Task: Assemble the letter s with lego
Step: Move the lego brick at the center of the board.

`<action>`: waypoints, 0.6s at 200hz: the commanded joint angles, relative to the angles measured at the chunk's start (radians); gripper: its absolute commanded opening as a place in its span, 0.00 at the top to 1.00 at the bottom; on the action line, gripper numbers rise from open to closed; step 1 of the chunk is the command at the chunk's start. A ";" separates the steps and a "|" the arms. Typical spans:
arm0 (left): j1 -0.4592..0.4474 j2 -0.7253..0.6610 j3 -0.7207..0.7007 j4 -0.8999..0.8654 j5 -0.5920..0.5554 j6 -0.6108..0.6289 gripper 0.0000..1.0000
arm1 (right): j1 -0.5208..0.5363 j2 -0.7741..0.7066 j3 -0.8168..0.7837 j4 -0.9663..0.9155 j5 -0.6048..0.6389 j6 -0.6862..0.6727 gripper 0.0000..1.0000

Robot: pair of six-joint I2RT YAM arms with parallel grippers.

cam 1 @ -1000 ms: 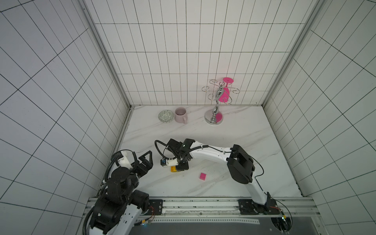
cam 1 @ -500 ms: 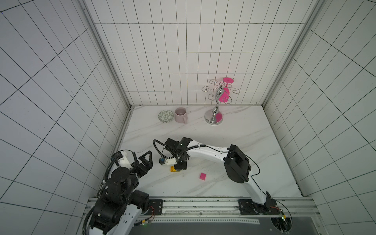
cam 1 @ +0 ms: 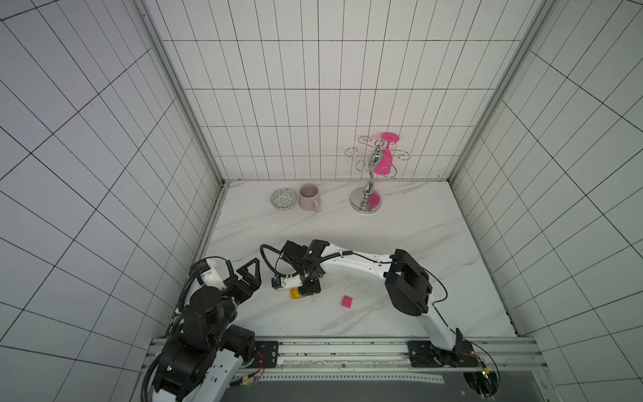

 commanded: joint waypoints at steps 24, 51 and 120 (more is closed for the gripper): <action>0.003 -0.015 0.015 -0.009 -0.015 -0.011 0.01 | 0.023 0.033 -0.017 -0.062 -0.020 -0.016 0.81; 0.003 -0.012 0.014 -0.009 -0.014 -0.011 0.01 | 0.027 0.051 -0.018 -0.065 -0.017 -0.005 0.81; 0.003 -0.011 0.012 -0.007 -0.015 -0.010 0.01 | 0.035 0.071 -0.008 -0.066 0.020 0.010 0.81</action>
